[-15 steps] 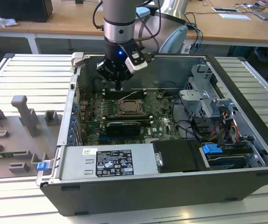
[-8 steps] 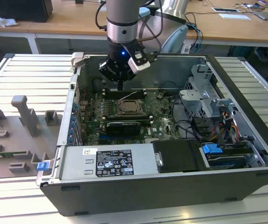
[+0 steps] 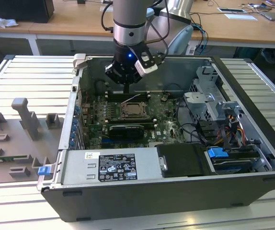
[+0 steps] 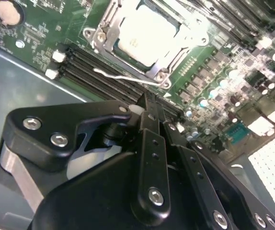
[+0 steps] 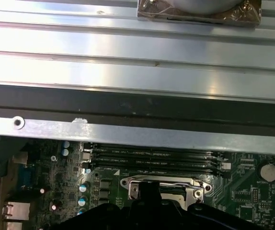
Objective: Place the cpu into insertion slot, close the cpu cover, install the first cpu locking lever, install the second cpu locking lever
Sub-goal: 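Install the first cpu locking lever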
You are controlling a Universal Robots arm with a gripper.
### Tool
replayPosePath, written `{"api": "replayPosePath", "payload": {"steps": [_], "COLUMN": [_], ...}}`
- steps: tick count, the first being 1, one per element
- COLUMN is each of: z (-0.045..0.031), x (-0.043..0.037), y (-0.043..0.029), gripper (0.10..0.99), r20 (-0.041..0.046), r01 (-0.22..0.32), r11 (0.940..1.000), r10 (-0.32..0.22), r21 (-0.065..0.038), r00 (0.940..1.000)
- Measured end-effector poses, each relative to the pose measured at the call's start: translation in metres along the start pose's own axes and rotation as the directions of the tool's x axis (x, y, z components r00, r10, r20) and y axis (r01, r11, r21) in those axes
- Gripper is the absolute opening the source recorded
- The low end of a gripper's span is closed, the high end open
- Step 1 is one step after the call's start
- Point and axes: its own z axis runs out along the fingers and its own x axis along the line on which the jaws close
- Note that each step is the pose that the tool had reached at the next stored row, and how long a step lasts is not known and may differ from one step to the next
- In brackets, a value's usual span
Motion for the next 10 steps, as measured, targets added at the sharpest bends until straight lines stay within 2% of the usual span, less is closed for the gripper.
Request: {"api": "replayPosePath", "payload": {"steps": [2,3,6,10], "z": [0.0006,0.0011,0.0036,0.0114], "x": [-0.0008,-0.0010,-0.0015,-0.0077], "y": [-0.0014,-0.0020,-0.0026,-0.0034], "gripper": [0.106,0.106,0.106,0.106], "r20": [0.0015,0.0021,0.0122,0.0138], "r01": [-0.003,-0.005,-0.012,-0.013], "r11": [0.9998,0.9997,0.9996,0.9996], "r10": [0.003,0.005,0.013,0.014], "r21": [-0.020,-0.024,-0.026,-0.025], "r00": [1.0000,1.0000,0.9998,0.9998]}}
